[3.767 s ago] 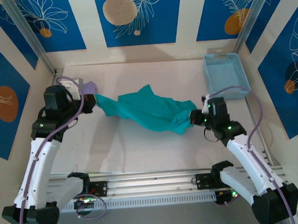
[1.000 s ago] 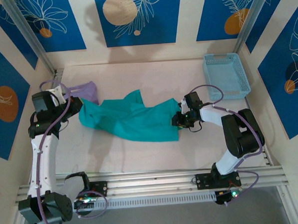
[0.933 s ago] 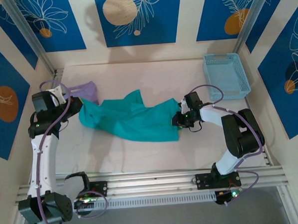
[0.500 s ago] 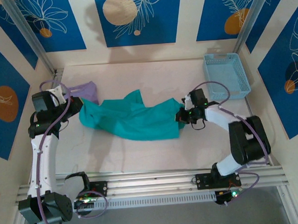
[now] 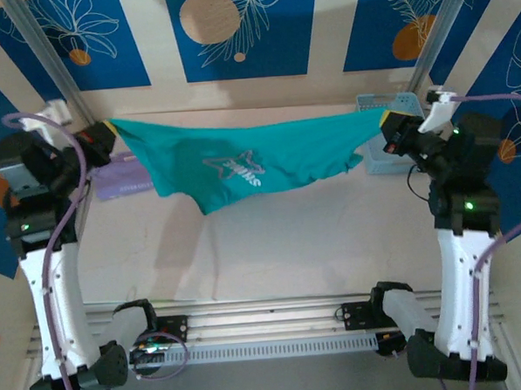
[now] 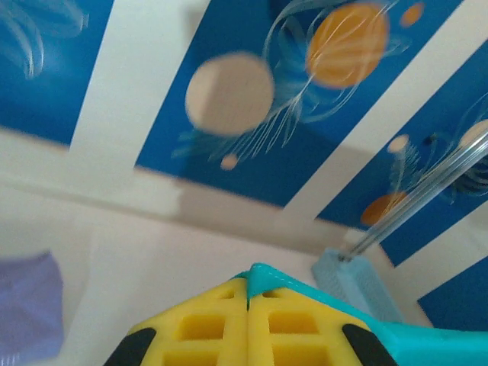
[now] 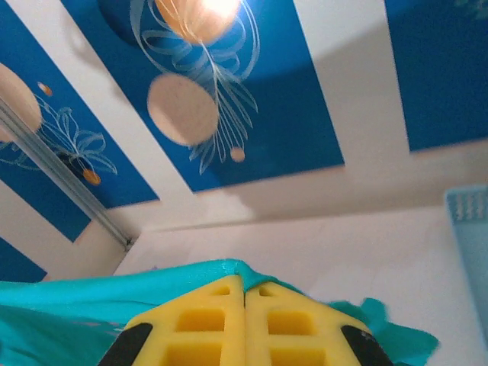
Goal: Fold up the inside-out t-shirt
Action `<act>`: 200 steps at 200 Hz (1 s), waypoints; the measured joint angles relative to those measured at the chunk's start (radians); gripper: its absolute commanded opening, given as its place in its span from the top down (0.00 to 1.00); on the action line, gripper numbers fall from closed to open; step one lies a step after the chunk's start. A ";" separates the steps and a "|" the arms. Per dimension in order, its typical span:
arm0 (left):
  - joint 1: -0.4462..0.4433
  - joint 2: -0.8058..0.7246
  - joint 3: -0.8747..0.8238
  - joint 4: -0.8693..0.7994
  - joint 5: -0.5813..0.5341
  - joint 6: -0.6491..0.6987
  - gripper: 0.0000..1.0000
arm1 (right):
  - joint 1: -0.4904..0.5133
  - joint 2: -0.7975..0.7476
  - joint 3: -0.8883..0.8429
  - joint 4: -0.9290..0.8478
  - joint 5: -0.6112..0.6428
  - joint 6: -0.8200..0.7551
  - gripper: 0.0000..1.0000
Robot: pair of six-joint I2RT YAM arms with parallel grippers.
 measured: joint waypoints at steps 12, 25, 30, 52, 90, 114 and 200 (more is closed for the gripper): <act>0.001 -0.004 0.079 -0.011 -0.014 0.001 1.00 | -0.003 -0.020 0.049 -0.027 0.002 -0.011 1.00; 0.002 -0.013 0.123 -0.022 -0.026 0.001 1.00 | -0.004 -0.041 0.075 -0.045 0.000 -0.021 1.00; 0.002 -0.019 0.129 -0.024 -0.031 0.002 1.00 | -0.004 -0.047 0.076 -0.047 -0.001 -0.022 1.00; 0.001 -0.027 0.093 -0.024 -0.060 0.019 1.00 | -0.003 -0.060 0.030 -0.048 -0.013 -0.024 1.00; -0.097 0.112 -0.031 -0.033 -0.178 0.064 1.00 | 0.096 0.073 -0.114 0.005 -0.003 -0.009 1.00; -0.160 0.308 -0.032 -0.018 -0.237 0.087 1.00 | 0.170 0.272 -0.118 0.061 0.040 -0.014 1.00; -0.162 0.423 0.182 -0.041 -0.283 0.138 1.00 | 0.185 0.417 0.113 0.068 0.102 -0.116 1.00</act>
